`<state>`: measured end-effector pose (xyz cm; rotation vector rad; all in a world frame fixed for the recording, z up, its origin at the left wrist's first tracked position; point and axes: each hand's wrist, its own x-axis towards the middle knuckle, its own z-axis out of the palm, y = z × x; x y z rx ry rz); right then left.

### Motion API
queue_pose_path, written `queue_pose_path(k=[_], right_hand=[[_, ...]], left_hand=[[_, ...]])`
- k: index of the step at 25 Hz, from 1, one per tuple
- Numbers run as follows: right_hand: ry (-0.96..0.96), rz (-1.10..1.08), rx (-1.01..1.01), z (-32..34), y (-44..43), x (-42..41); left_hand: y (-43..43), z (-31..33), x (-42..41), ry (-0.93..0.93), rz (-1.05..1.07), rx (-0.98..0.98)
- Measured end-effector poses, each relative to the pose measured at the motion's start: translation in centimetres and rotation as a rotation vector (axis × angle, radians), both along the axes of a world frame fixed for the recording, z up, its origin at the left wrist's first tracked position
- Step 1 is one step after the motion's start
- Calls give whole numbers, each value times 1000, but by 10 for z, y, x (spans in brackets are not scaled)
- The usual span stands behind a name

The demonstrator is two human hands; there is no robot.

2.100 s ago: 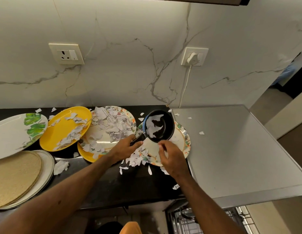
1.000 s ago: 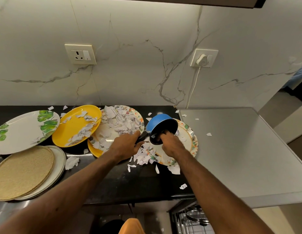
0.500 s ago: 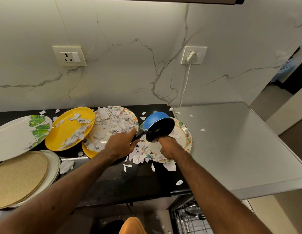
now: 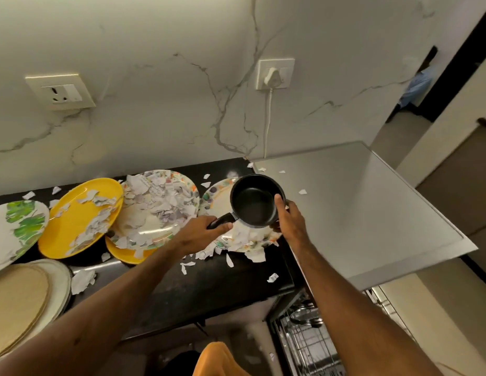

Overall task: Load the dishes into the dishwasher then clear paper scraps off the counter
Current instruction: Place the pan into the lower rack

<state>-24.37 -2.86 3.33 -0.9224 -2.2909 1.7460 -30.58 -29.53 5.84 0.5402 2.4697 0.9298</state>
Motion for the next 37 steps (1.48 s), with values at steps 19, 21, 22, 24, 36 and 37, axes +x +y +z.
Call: queue_pose_path(k=[19, 21, 22, 24, 36, 37], right_hand=[[-38, -646, -277, -53, 217, 331], [-35, -705, -272, -60, 234, 358], [-37, -718, -256, -64, 241, 369], [-37, -727, -173, -64, 251, 385], [-325, -191, 456, -129, 267, 396], [-311, -148, 391, -134, 265, 397]], left_hand=[[315, -13, 158, -577, -1106, -647], [341, -25, 179, -444, -1190, -610], [351, -31, 188, -342, -1194, -550], [371, -39, 202, -203, -1071, -389], [472, -129, 300, -1256, 173, 194], [470, -140, 302, -1236, 210, 183]])
